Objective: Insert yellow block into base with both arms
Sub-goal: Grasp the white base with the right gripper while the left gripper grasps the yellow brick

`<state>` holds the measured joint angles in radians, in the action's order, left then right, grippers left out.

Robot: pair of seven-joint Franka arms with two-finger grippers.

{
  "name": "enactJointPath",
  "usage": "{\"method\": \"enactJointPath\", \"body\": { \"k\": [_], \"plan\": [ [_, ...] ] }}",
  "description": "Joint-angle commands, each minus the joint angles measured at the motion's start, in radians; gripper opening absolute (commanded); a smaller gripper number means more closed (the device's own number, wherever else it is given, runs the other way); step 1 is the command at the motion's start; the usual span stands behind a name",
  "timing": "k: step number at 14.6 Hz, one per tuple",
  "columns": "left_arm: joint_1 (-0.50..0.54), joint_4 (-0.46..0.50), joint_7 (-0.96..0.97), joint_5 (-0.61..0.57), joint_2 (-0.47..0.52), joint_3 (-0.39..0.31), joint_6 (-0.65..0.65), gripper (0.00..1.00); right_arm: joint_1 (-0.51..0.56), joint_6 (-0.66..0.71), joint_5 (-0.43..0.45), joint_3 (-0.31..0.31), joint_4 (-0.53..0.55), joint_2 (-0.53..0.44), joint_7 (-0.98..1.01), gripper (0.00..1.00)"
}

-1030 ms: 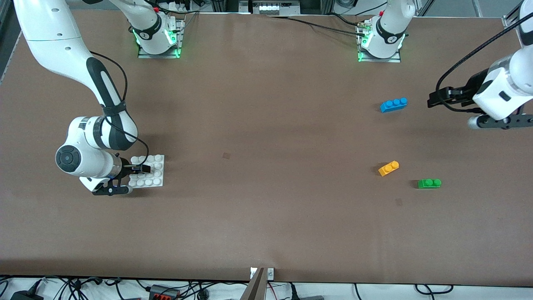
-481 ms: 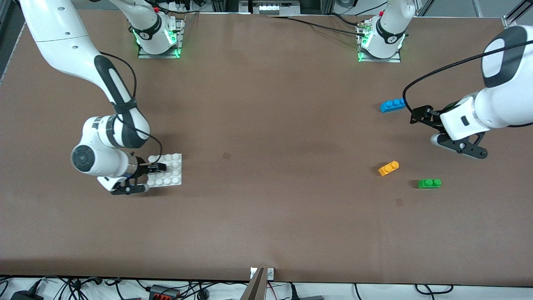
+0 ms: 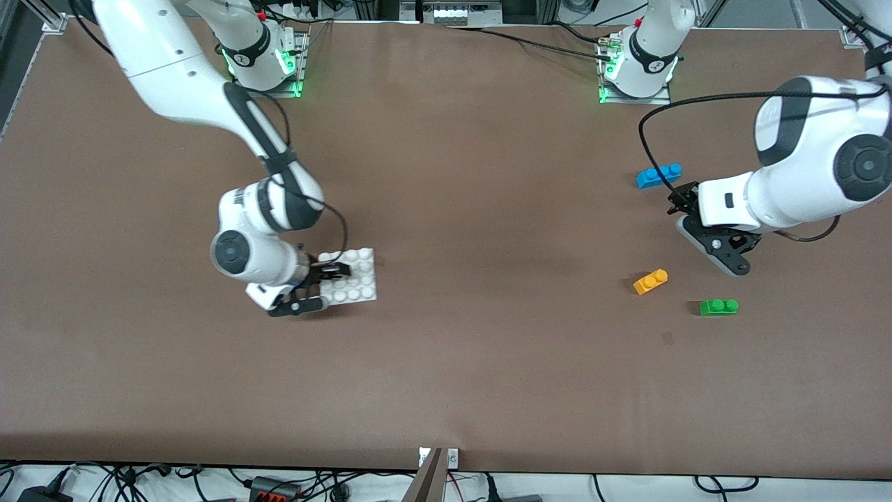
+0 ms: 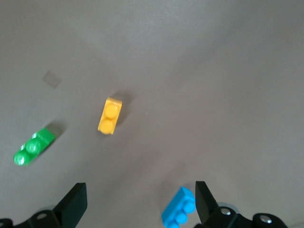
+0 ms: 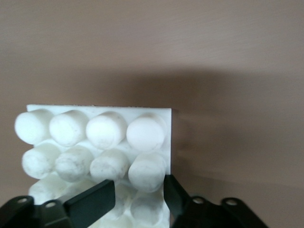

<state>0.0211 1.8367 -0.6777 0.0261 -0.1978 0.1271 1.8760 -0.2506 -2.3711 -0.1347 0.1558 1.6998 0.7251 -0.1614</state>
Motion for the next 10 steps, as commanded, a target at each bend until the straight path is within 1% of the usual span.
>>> {"method": "enactJointPath", "body": {
  "k": [1,4,6,7,10],
  "plan": [
    [0.002,0.099,-0.122,-0.032,0.009,0.019,0.129,1.0,-0.074,-0.033,-0.022,-0.002,-0.098,0.114,-0.091,0.51],
    [0.013,0.093,-0.253,-0.078,-0.08,0.019,0.23,1.0,-0.153,-0.037,-0.022,-0.002,-0.178,0.163,-0.196,0.5],
    [0.031,0.096,-0.264,-0.08,-0.117,0.019,0.259,1.0,-0.202,-0.036,-0.022,-0.002,-0.236,0.181,-0.256,0.45],
    [0.033,0.093,-0.266,-0.081,-0.123,0.019,0.284,1.0,-0.219,-0.037,-0.022,-0.002,-0.242,0.184,-0.274,0.45],
    [0.036,0.087,-0.295,-0.081,-0.189,0.017,0.369,1.0,-0.254,-0.06,-0.022,-0.002,-0.255,0.198,-0.311,0.41]
  ]
}}
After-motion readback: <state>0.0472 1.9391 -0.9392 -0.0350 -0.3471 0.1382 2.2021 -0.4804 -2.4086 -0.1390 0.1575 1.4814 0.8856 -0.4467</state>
